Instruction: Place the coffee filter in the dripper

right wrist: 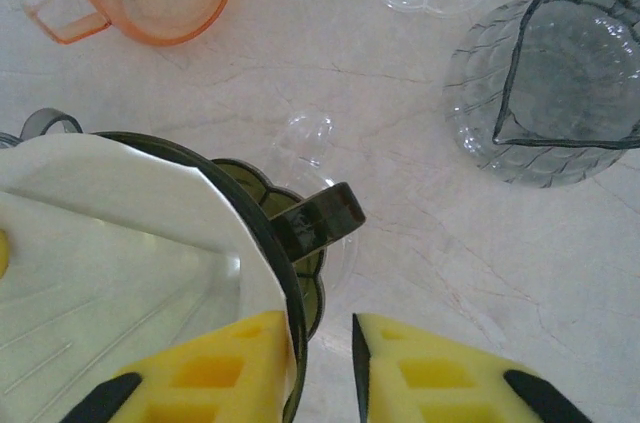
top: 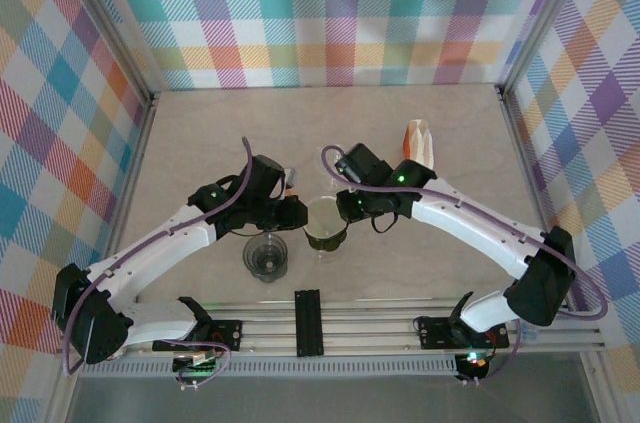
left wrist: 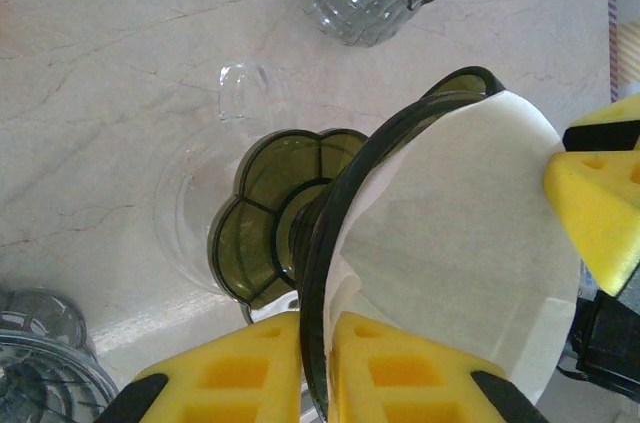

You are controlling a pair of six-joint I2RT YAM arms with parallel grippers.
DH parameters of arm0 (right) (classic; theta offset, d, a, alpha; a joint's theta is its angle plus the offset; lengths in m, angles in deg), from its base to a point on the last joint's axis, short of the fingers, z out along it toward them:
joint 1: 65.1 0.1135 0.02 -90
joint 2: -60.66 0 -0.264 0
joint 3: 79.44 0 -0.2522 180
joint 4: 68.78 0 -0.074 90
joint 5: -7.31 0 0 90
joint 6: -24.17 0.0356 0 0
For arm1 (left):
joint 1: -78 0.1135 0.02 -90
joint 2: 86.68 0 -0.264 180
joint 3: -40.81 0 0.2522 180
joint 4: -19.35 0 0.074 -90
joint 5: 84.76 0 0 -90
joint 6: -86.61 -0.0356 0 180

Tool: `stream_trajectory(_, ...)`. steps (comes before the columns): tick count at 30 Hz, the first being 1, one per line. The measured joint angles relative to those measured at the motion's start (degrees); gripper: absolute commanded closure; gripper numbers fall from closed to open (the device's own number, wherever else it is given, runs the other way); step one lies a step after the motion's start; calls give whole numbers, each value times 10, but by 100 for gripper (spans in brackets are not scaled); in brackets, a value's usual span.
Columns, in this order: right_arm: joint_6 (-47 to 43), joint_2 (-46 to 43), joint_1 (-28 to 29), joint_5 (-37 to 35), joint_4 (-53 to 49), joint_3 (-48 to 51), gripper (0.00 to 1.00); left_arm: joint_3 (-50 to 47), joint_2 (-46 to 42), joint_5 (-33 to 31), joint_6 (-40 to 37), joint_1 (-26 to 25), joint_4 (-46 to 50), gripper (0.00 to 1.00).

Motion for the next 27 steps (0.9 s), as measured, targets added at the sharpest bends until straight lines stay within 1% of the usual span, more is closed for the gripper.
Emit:
stream_trajectory(3,0,0,0,2,3,2,79,0,0,0,0,0,0,84)
stream_trajectory(4,0,0,0,2,4,3,77,0,0,0,0,0,0,84)
stream_trajectory(5,0,0,0,3,4,3,71,0,0,0,0,0,0,84)
stream_trajectory(7,-1,0,0,5,4,3,54,0,0,0,0,0,0,84)
stream_trajectory(8,-1,0,0,5,4,3,49,0,0,0,0,0,0,84)
stream_trajectory(9,1,0,0,6,4,3,46,0,0,0,0,0,0,84)
stream_trajectory(11,2,0,0,6,5,4,47,0,0,0,0,0,0,84)
stream_trajectory(16,4,-8,0,8,6,11,66,0,0,0,0,0,0,84)
stream_trajectory(19,6,-9,0,10,8,18,74,0,0,0,0,0,0,85)
stream_trajectory(22,9,-9,0,13,13,23,78,0,0,0,0,0,-1,85)
stream_trajectory(24,9,-9,0,13,15,23,78,0,0,0,0,0,-1,85)
stream_trajectory(25,9,-9,0,13,14,23,75,0,0,0,0,0,-1,85)
stream_trajectory(26,9,-9,0,13,14,23,69,0,0,0,0,0,-1,85)
stream_trajectory(27,12,-9,0,12,14,23,59,0,0,0,0,0,0,84)
